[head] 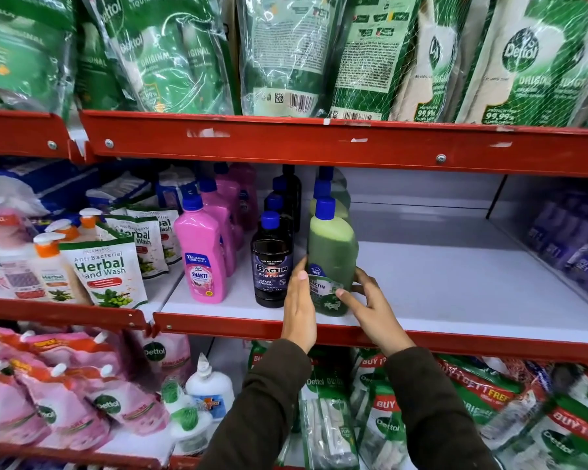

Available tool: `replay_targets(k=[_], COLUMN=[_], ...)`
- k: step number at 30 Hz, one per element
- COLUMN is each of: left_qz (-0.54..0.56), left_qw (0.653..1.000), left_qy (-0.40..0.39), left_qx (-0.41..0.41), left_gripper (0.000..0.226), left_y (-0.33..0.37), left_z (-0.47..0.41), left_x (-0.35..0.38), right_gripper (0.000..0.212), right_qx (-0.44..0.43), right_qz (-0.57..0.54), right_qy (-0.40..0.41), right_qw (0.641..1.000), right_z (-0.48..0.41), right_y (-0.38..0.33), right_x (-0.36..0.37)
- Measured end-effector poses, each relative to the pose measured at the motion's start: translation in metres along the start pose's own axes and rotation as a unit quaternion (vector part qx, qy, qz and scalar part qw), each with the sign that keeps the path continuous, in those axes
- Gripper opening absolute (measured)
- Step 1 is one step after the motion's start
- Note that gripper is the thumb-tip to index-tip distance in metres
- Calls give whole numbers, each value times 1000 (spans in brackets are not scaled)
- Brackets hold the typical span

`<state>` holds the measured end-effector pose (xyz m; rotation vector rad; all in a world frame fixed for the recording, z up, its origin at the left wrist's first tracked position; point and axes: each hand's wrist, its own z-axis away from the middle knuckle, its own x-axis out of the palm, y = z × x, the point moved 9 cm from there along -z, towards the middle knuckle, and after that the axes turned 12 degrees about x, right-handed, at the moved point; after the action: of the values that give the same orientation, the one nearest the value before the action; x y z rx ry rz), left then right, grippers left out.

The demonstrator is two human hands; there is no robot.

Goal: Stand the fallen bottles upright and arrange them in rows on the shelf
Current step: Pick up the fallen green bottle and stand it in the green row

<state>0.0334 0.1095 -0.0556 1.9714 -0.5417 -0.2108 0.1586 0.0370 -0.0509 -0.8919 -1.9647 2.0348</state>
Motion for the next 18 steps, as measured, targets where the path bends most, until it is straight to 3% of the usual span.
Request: replay_targets(k=[6, 9, 13, 18], left_qz=[-3, 6, 23, 40], left_qw=[1000, 999, 999, 998], left_qy=[28, 34, 34, 36], left_qx=[-8, -9, -16, -26], left_gripper=[43, 44, 45, 43], left_y=[-3, -5, -2, 10], left_z=[-2, -2, -4, 8], left_x=[-6, -10, -11, -17], right_gripper=[48, 50, 29, 23], right_qx=[5, 6, -18, -8], right_qz=[-57, -105, -143, -185], right_qy=[71, 120, 149, 154], right_qw=[996, 987, 978, 971], right_z=[0, 7, 14, 30], right_y=[0, 0, -3, -4], right_x=[-7, -10, -12, -15])
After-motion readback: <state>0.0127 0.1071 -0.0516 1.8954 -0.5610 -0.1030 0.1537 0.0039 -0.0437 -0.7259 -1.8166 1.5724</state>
